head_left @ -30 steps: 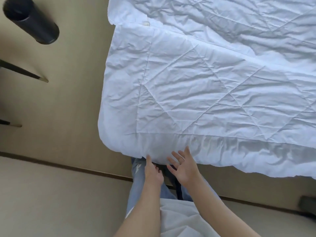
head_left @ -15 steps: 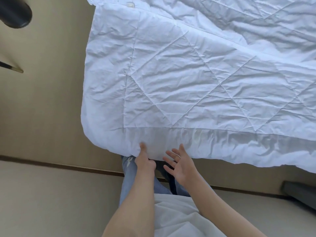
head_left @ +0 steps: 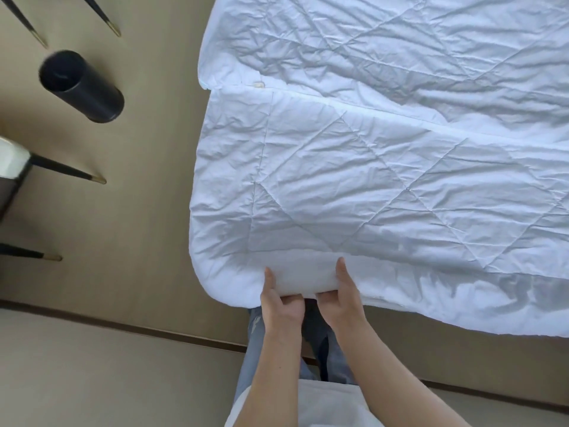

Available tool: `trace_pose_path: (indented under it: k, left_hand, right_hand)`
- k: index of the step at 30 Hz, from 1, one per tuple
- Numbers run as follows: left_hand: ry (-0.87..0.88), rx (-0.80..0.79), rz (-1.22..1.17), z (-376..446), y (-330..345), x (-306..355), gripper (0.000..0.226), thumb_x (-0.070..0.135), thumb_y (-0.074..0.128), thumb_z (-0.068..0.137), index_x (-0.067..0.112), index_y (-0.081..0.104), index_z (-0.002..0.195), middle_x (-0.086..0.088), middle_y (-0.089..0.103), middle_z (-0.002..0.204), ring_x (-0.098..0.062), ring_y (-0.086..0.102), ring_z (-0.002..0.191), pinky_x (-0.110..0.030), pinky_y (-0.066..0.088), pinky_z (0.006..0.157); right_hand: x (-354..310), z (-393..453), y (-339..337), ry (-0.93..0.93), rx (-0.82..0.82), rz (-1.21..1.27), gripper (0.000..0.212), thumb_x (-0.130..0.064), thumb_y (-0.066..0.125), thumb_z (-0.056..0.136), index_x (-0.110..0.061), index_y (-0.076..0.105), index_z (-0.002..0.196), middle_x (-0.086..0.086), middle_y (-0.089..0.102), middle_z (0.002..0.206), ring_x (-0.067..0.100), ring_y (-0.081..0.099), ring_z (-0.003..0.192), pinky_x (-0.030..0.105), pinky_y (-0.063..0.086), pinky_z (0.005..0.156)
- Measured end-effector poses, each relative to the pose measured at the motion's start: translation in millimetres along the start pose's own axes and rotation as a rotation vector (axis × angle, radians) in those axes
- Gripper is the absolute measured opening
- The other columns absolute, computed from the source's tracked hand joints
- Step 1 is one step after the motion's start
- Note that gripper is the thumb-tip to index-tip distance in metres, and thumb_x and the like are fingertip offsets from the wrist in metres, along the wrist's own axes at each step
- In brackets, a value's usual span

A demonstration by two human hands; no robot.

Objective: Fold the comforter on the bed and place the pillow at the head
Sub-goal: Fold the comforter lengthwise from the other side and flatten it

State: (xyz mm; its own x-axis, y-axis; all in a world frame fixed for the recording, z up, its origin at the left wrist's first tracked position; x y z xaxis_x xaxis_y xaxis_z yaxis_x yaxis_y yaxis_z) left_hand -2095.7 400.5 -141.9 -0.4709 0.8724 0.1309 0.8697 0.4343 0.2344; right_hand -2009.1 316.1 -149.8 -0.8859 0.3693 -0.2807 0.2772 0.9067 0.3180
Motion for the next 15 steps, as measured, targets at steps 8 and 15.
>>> trace_pose_path:
  k: [8, 15]
  left_hand:
    - [0.169, 0.036, -0.066, -1, 37, 106, 0.037, 0.038, 0.077, 0.086, 0.024, 0.071, 0.12, -0.003, 0.076, 0.113, -0.03, 0.068, 0.111, -0.051, 0.053, 0.098]
    - [0.288, 0.237, 0.25, 7, 65, 195, 0.036, 0.043, 0.081, 0.082, 0.023, 0.063, 0.105, 0.004, 0.07, 0.105, -0.016, 0.068, 0.093, -0.034, 0.055, 0.096]
  right_hand:
    - [-39, 1, 33, -0.046, 0.12, 0.078, 0.057, -0.022, 0.076, 0.08, -0.006, 0.061, 0.133, 0.015, 0.071, 0.125, 0.033, 0.068, 0.114, 0.047, 0.054, 0.099]
    - [-67, 3, 66, -0.207, 0.164, 0.056, 0.037, -0.032, 0.074, 0.089, -0.007, 0.066, 0.114, 0.014, 0.073, 0.115, 0.033, 0.069, 0.112, 0.047, 0.056, 0.094]
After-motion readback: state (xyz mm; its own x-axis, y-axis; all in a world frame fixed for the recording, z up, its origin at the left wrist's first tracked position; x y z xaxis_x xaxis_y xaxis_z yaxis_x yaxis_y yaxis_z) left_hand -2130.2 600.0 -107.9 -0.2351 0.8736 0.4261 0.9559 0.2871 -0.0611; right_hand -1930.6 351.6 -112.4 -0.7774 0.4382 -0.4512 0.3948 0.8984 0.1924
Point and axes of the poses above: each hand's wrist, its own z-axis towards the middle knuckle, its own y-axis out of the palm, x = y × z, the point moved 10 cm from there along z, towards the middle knuckle
